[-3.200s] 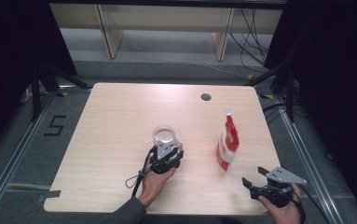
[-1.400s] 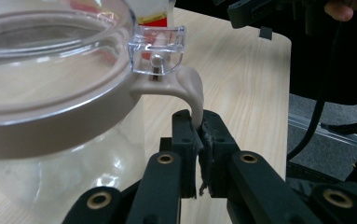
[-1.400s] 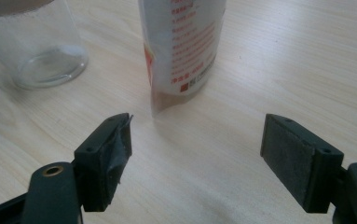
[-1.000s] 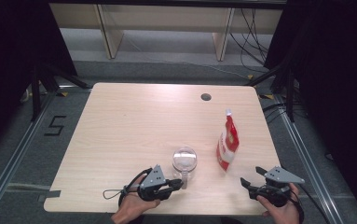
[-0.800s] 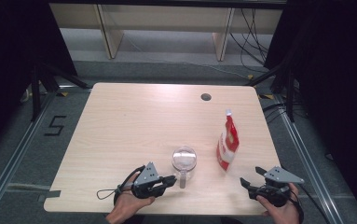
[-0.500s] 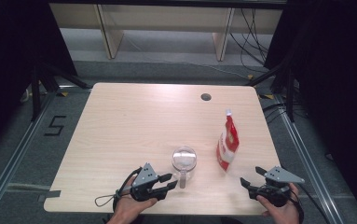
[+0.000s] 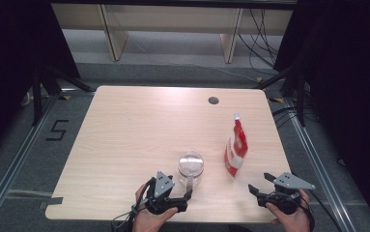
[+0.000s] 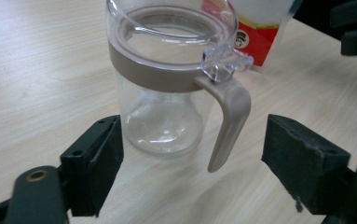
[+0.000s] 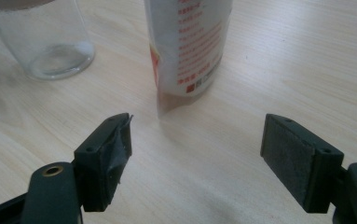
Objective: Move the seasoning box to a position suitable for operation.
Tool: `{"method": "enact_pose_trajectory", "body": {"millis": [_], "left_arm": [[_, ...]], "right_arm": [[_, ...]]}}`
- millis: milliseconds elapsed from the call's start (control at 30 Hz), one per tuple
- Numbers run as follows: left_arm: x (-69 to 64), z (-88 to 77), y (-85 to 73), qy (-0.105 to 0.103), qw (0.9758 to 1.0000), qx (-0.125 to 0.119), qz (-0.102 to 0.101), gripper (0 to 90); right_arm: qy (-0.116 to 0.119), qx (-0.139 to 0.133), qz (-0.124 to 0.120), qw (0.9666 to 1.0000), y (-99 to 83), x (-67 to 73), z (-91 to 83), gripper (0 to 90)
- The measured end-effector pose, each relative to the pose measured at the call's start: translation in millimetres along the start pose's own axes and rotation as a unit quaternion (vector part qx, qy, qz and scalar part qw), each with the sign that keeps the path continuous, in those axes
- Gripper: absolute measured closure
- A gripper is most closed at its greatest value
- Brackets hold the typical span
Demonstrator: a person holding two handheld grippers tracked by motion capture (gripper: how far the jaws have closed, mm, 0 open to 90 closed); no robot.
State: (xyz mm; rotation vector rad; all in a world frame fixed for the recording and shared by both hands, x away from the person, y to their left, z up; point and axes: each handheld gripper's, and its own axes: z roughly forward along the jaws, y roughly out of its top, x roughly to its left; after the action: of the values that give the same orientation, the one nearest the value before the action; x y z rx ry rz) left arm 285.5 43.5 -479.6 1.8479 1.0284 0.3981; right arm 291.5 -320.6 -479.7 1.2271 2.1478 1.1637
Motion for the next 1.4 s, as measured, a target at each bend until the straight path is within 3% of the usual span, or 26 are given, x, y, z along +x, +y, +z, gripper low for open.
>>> {"method": "enact_pose_trajectory", "body": {"millis": [67,100,133,233,300,333,400,533,633,667,700,800,933,1133,1167,1233,1400], "left_arm": [[-0.6,3.7,0.3,0.010,0.9999,-0.001,0.007,17.4],[-1.7,6.4,0.0,0.012,0.9999,-0.003,-0.001,17.4],[-1.0,7.6,0.4,0.017,0.9998,0.002,0.011,17.4],[-1.1,12.2,0.0,0.023,0.9997,-0.002,-0.002,17.5],[-0.2,14.0,0.4,0.026,0.9997,-0.001,-0.004,17.3],[-0.5,14.6,0.2,0.027,0.9996,0.000,-0.005,16.6],[-0.5,14.1,-0.2,0.023,0.9997,-0.002,0.005,17.9],[1.7,12.1,-1.9,0.031,0.9994,-0.009,0.011,24.1],[3.5,10.7,-2.9,0.034,0.9993,-0.013,0.013,36.8],[6.0,9.7,-3.6,0.031,0.9991,-0.016,0.023,36.8],[7.9,8.5,-4.7,0.032,0.9991,-0.022,0.015,48.8],[13.3,6.0,-5.0,0.032,0.9988,-0.026,0.025,61.2],[16.3,5.1,-5.4,0.032,0.9988,-0.027,0.025,70.0],[20.1,3.7,-4.9,0.026,0.9987,-0.024,0.038,72.2],[21.6,4.2,-4.9,0.022,0.9988,-0.028,0.033,72.2],[28.7,1.9,-4.3,0.014,0.9986,-0.024,0.045,72.4],[40.7,-0.1,-3.4,-0.008,0.9985,-0.021,0.050,72.4]], "right_arm": [[0.006,-0.003,0.000,1.0000,-0.2,-0.9,0.2,25.0],[0.007,-0.004,-0.001,1.0000,-0.3,-1.1,0.2,25.0],[0.006,-0.003,-0.002,1.0000,-0.3,-1.2,0.1,24.8],[0.003,0.001,-0.001,1.0000,-0.2,-0.6,-0.3,24.8],[0.004,-0.002,-0.010,0.9999,0.0,-1.1,0.0,24.8],[0.002,-0.005,-0.028,0.9996,0.6,-3.5,0.2,24.7],[0.001,-0.004,-0.029,0.9996,0.8,-3.1,0.2,24.8],[-0.001,-0.009,-0.029,0.9995,0.6,-3.2,0.3,24.7],[0.000,-0.010,-0.028,0.9996,0.7,-3.1,-0.2,24.7],[-0.001,-0.012,-0.029,0.9995,0.8,-3.1,-0.4,24.7],[0.006,-0.008,-0.020,0.9998,0.8,-1.9,-0.2,24.7],[0.007,-0.007,-0.021,0.9997,0.8,-1.9,0.2,24.7],[0.007,-0.008,-0.021,0.9997,0.8,-2.0,0.5,24.7],[0.007,-0.009,-0.020,0.9997,0.9,-2.0,0.0,24.7],[0.007,-0.009,-0.020,0.9997,0.9,-2.0,0.0,24.7],[0.002,-0.010,-0.023,0.9997,0.7,-2.4,-0.3,24.7],[0.006,-0.012,-0.021,0.9997,0.9,-2.1,0.0,24.7]]}}
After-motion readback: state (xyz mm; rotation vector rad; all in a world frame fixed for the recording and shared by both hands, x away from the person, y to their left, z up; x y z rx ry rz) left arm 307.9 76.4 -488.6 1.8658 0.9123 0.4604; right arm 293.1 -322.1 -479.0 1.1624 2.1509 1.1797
